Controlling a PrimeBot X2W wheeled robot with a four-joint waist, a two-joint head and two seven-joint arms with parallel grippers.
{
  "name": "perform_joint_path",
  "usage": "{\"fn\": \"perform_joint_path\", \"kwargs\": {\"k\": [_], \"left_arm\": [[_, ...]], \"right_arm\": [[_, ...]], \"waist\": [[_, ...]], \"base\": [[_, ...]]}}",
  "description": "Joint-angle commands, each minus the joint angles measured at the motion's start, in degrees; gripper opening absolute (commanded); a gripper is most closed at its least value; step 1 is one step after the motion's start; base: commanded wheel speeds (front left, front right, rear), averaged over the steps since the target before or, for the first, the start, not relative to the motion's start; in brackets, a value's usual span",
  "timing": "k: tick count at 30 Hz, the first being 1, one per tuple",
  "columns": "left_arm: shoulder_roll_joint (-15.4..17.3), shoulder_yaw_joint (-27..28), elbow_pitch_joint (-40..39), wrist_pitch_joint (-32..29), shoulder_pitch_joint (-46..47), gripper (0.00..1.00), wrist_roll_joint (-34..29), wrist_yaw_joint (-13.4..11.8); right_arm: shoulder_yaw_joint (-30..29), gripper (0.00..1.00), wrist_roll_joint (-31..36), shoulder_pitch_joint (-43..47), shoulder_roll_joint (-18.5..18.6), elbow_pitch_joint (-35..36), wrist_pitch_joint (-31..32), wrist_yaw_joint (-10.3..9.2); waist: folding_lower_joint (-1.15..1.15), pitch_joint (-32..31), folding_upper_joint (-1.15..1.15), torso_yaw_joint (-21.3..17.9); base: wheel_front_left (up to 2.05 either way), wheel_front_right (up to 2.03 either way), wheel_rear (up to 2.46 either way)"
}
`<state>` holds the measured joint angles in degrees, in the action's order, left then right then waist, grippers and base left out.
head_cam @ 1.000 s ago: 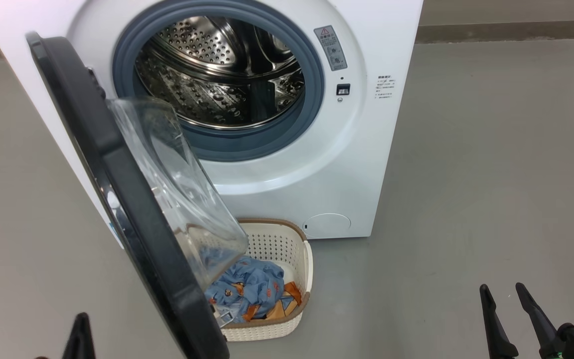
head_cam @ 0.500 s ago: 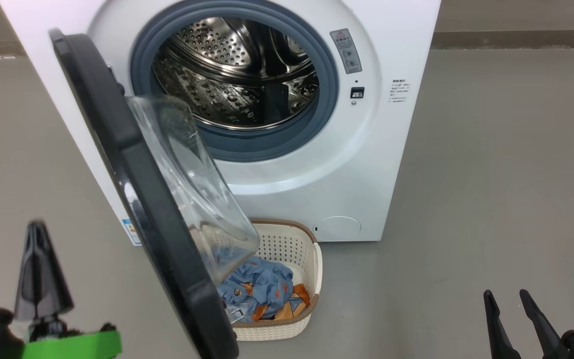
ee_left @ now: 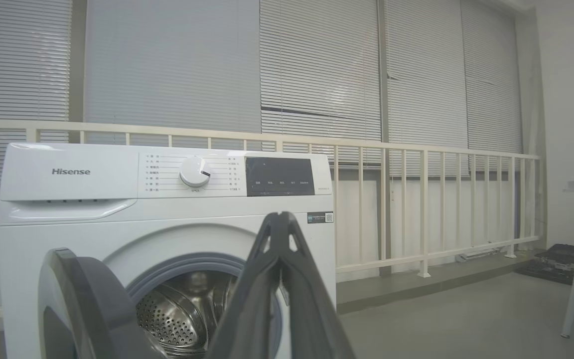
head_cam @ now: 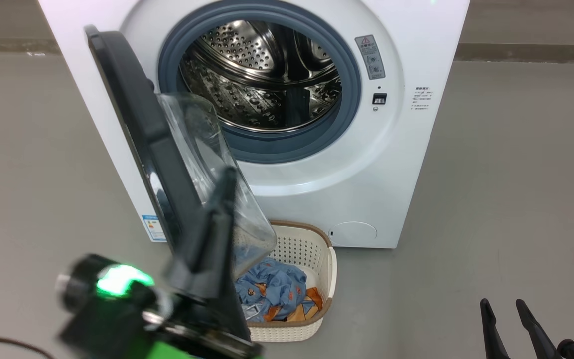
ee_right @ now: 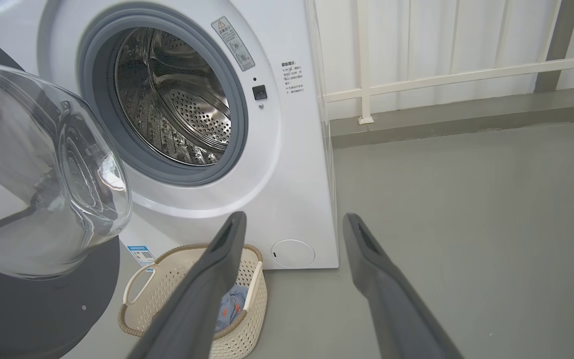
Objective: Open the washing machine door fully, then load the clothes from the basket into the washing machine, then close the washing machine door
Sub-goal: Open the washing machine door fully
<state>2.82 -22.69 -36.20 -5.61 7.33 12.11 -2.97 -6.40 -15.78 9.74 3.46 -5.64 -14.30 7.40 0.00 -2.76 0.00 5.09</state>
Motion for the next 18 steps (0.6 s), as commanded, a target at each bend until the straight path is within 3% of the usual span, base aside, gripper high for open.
{"fn": "perform_joint_path", "kwargs": {"k": [1,5,8,18], "left_arm": [[0.17,0.16,-0.23,-0.62,1.90,0.00,1.27,-0.74],[0.09,-6.46,3.39,-0.85,0.20,0.00,6.25,-3.85],[0.08,-9.71,7.10,-1.35,-0.95,0.00,8.71,-4.81],[0.07,-11.98,15.61,-1.15,-3.22,0.00,10.19,-8.03]], "right_arm": [[1.39,1.00,0.40,-1.21,0.48,1.39,-0.70,0.09],[1.39,1.00,0.34,-1.46,0.34,1.42,-0.70,0.09],[1.12,1.00,0.10,-1.36,0.32,1.31,-0.70,0.09],[1.42,1.00,-0.34,-1.91,0.51,1.10,-0.70,0.09]], "waist": [[0.00,0.12,0.00,0.07],[0.00,0.45,0.00,0.31],[0.00,0.82,0.00,0.78],[0.00,1.91,0.00,2.23]], "base": [[0.00,0.00,0.00],[0.00,0.00,0.00],[0.00,0.00,0.00],[0.00,0.00,0.00]]}}
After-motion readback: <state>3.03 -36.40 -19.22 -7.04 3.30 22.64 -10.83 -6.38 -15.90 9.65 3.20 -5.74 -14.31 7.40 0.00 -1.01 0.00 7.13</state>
